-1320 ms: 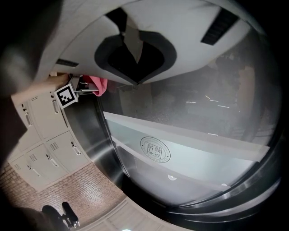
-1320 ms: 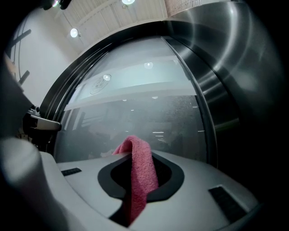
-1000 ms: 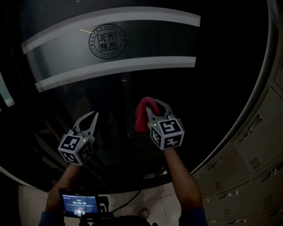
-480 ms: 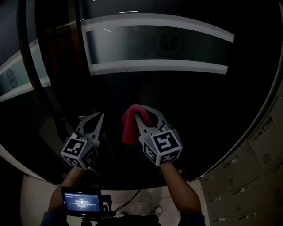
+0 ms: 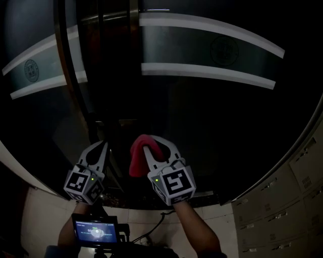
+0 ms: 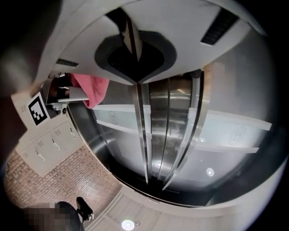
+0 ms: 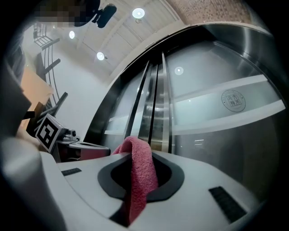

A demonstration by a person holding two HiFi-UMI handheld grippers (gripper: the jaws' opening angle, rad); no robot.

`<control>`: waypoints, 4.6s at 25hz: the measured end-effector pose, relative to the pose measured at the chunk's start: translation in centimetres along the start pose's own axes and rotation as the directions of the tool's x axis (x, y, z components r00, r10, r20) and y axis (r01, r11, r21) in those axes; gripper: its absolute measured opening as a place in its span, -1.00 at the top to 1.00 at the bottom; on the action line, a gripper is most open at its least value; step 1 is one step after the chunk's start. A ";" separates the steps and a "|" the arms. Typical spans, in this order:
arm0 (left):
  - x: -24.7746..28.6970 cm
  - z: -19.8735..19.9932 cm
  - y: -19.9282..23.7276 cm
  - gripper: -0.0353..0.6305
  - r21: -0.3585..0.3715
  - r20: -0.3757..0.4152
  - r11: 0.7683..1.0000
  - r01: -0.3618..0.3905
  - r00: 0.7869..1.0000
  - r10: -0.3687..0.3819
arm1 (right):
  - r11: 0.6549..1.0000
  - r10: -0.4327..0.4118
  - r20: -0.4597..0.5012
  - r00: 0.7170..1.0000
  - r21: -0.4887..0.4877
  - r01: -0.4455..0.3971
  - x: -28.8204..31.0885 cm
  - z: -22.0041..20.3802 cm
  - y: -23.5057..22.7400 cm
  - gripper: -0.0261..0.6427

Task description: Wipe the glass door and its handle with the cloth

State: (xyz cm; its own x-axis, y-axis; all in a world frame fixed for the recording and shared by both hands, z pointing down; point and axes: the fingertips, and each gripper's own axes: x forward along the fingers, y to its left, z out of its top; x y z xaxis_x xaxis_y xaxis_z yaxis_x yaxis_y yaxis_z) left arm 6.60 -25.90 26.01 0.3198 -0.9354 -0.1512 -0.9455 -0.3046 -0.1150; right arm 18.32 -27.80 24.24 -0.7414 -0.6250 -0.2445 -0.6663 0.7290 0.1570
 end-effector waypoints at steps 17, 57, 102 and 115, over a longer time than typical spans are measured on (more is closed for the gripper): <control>-6.4 2.0 -1.5 0.87 0.054 -0.009 0.996 -0.064 0.998 0.065 | 0.995 0.089 0.031 0.996 0.048 -0.090 -1.9 1.5 6.0 0.82; 9.0 21.0 4.2 0.87 -0.042 0.162 0.942 0.332 0.933 -0.322 | 0.989 -0.058 0.125 0.990 -0.129 0.074 16.0 31.8 -8.1 0.82; 8.5 10.4 6.2 0.87 0.010 0.091 0.957 0.288 0.953 -0.288 | 0.986 -0.156 -0.100 0.983 0.048 0.162 11.7 0.3 -6.7 0.82; 6.3 20.8 12.6 0.87 -0.025 0.126 0.954 0.298 0.948 -0.293 | 0.988 0.147 0.036 0.989 -0.063 -0.144 23.7 25.3 2.6 0.82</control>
State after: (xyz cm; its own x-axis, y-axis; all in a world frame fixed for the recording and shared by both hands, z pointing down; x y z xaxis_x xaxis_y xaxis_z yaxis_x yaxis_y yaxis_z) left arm -2.04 -31.91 3.23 0.5880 -0.7746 -0.2330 -0.8082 -0.5742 -0.1307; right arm 1.02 -33.66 -5.34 -0.8277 -0.5010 -0.2530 -0.5562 0.7922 0.2510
